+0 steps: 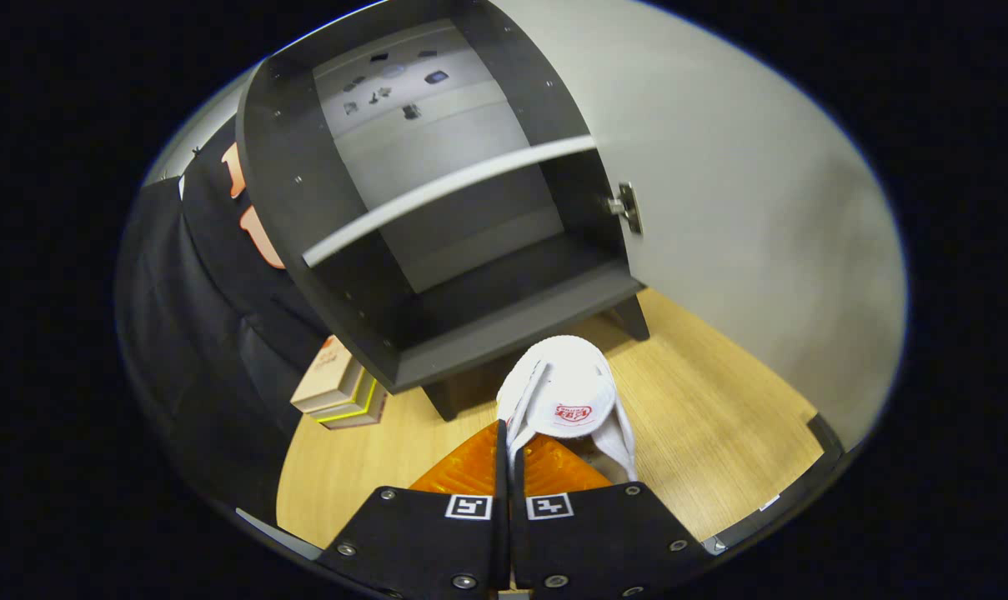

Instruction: Open the shoe cabinet door, grab the shoes and put them into the shoe cabinet, then close the shoe cabinet door.

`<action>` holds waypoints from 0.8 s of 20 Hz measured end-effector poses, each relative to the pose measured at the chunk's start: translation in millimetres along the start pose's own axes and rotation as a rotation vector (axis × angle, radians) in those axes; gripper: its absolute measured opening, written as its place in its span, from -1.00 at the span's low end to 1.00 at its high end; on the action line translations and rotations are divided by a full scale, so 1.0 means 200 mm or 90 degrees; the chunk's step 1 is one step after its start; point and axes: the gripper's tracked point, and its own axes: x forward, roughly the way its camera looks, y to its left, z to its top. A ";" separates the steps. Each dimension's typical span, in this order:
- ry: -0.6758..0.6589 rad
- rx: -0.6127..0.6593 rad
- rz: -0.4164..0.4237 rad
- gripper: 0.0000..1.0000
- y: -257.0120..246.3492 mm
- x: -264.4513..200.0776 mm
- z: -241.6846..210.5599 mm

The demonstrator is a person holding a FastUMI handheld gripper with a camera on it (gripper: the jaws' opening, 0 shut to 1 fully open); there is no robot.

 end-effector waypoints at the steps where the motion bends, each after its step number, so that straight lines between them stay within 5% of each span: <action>1: -0.021 -0.005 0.007 -0.98 0.05 -0.05 0.11; 7: -0.121 -0.067 0.030 -0.98 0.29 -0.20 0.65; 16: -0.132 -0.085 0.047 -0.99 0.45 0.04 1.07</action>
